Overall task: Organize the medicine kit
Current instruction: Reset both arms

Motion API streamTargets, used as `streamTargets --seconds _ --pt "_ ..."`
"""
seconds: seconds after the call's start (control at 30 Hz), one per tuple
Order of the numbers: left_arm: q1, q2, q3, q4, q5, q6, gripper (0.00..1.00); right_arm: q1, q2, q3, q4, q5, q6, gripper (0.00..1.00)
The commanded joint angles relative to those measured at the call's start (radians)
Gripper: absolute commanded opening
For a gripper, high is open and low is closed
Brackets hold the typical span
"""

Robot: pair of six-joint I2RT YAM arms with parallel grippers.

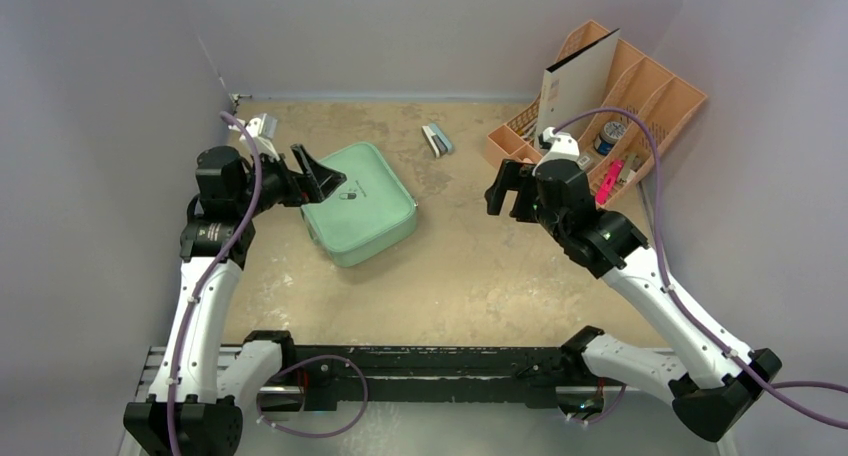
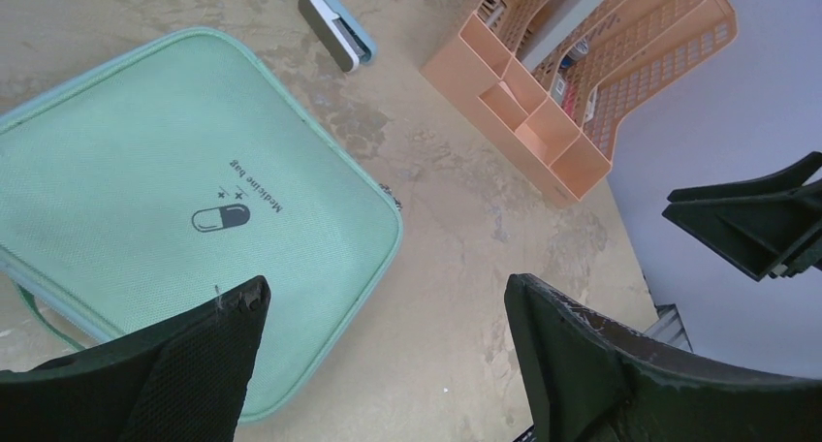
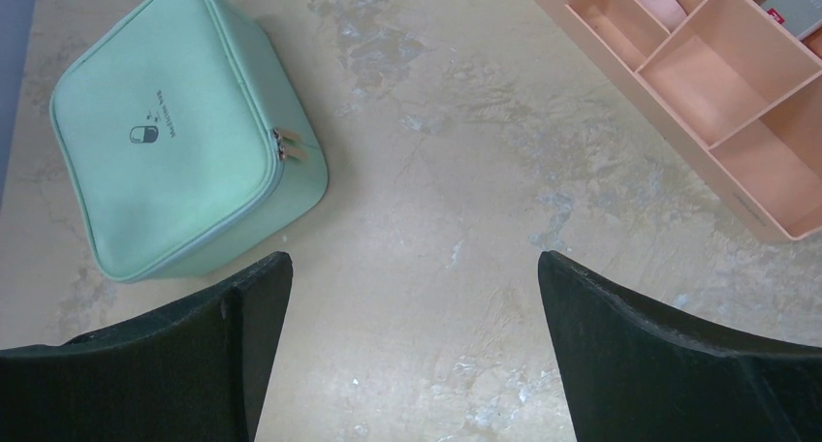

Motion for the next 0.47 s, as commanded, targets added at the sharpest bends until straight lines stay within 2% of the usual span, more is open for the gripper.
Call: streamTargets --seconds 0.0,0.43 --pt "0.003 -0.015 0.035 -0.003 -0.079 -0.017 0.90 0.001 0.008 0.035 0.009 0.005 0.003 0.99" --pt "0.002 -0.030 -0.023 0.011 -0.059 -0.011 0.91 0.001 0.011 0.032 -0.007 0.001 0.000 0.99"
